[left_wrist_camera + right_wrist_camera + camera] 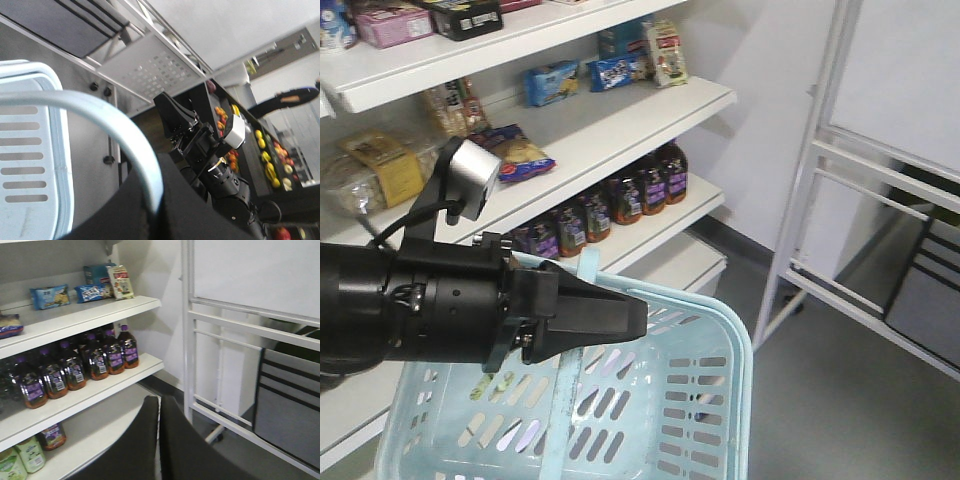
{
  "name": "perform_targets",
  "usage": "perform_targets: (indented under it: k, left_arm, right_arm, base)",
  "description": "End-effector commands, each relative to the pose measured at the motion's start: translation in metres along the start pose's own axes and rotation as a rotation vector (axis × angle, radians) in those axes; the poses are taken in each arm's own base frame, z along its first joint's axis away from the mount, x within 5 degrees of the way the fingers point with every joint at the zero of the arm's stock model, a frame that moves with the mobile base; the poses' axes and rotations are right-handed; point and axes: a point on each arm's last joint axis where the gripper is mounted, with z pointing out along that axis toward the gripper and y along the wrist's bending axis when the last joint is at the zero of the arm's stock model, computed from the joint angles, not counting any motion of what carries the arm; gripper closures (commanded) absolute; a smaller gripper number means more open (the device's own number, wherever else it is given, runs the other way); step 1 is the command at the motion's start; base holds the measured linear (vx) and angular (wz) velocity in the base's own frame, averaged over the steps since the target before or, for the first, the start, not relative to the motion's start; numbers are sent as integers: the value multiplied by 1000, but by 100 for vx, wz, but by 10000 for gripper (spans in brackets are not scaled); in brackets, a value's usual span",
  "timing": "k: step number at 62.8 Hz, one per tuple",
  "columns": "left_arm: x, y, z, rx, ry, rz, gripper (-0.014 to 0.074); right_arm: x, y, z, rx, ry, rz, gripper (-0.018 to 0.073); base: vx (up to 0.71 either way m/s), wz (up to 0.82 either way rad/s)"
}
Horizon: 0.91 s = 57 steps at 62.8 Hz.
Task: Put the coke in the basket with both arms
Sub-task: 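Drive the base with the basket to the shelf with the red Coca-Cola bottle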
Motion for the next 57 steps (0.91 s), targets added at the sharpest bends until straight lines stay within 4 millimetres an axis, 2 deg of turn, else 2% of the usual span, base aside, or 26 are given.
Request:
perform_targets:
  k: [1, 57]
  left_arm:
    - [-4, -20, -7, 85, -46, 0, 603]
    - [-4, -20, -7, 85, -46, 0, 603]
  right_arm:
    - [-5, 0, -1, 1, -77, -16, 565]
    - [-5, 0, -1, 1, -78, -16, 565]
  base:
    - [10, 55]
    - [10, 62]
